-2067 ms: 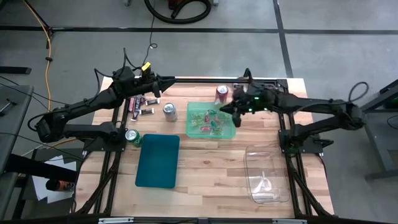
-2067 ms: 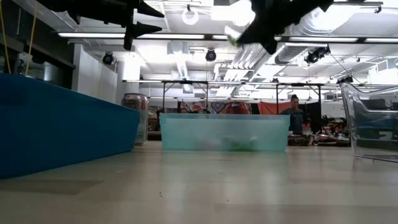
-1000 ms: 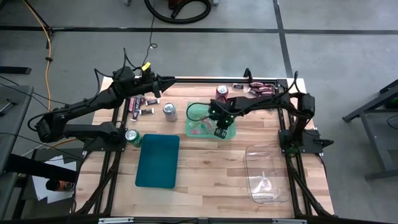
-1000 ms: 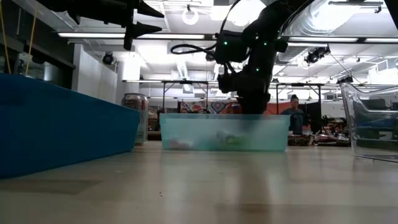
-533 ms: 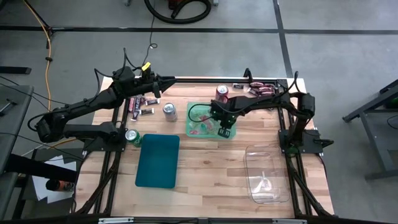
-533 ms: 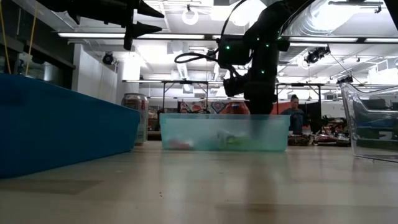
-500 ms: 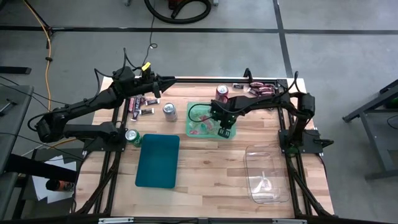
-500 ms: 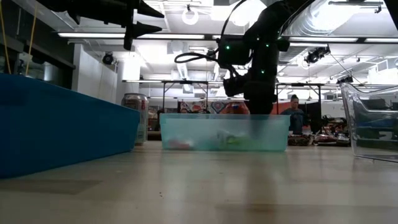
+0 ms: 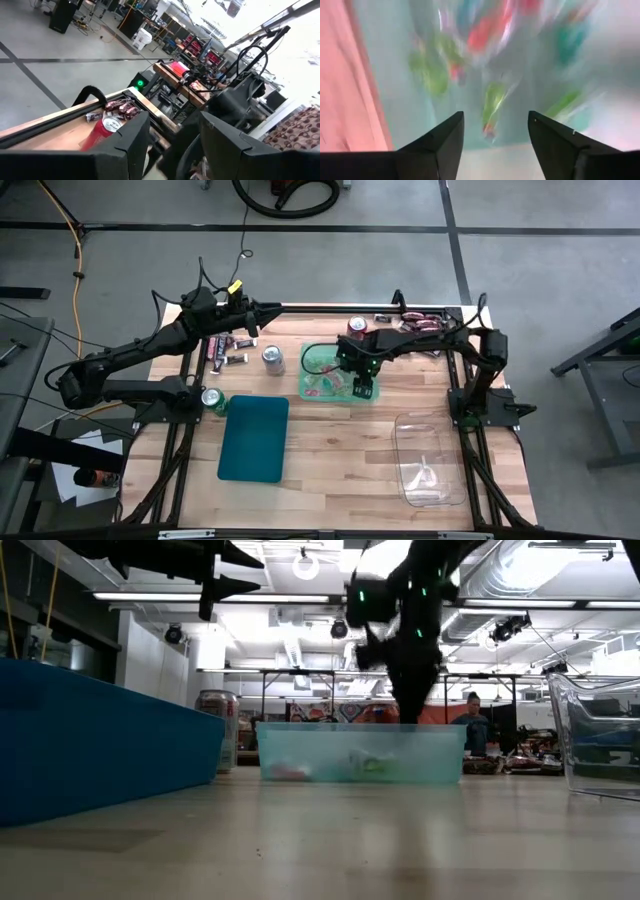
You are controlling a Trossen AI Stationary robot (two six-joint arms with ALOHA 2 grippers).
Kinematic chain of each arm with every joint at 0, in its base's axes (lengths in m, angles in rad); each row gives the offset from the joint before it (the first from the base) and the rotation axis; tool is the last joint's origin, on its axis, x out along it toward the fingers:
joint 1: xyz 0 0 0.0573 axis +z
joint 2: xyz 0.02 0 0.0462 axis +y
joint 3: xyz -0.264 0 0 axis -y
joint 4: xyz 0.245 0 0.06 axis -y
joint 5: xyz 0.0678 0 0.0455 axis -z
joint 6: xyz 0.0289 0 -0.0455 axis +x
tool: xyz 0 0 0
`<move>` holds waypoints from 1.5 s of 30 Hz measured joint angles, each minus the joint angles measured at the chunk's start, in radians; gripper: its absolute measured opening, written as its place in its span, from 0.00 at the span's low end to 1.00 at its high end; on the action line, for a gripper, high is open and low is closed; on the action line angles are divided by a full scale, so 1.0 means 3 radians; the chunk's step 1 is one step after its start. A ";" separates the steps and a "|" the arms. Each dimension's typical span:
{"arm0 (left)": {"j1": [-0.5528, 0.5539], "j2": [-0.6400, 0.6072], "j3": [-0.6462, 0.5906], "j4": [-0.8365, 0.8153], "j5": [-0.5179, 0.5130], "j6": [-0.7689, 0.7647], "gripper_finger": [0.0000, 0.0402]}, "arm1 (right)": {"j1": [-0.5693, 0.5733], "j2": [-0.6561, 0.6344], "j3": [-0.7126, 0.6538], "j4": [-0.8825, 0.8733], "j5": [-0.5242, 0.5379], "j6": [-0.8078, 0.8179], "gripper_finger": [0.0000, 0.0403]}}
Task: Organize candy in baskets
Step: Put the brown red chocolate into the blue bin
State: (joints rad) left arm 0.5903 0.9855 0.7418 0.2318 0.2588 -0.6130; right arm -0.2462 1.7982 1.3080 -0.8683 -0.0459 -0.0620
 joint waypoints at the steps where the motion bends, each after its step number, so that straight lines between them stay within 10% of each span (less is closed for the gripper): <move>1: 0.0000 0.0000 -0.0001 0.0001 0.0000 -0.0033 0.39 | -0.0026 -0.0067 0.0074 0.0038 0.0022 -0.0024 0.54; 18: -0.0016 -0.0009 0.0076 0.0146 0.0004 -0.0136 0.39 | -0.0759 -0.2142 -0.0612 0.1198 0.0148 0.0745 0.55; 29: 0.0794 0.0827 0.1697 -0.3649 -0.0895 0.0748 0.39 | -0.0755 -0.2263 -0.0998 0.1416 0.0140 0.1172 0.55; 45: 0.0748 0.0647 0.0105 -0.4054 -0.2013 -0.0578 0.39 | -0.0741 -0.2263 -0.1031 0.1433 0.0140 0.1259 0.55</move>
State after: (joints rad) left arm 0.8147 1.1796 0.7732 -0.9845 -0.3452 -0.7865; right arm -0.4686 1.1194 0.9988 -0.4385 -0.0040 0.3157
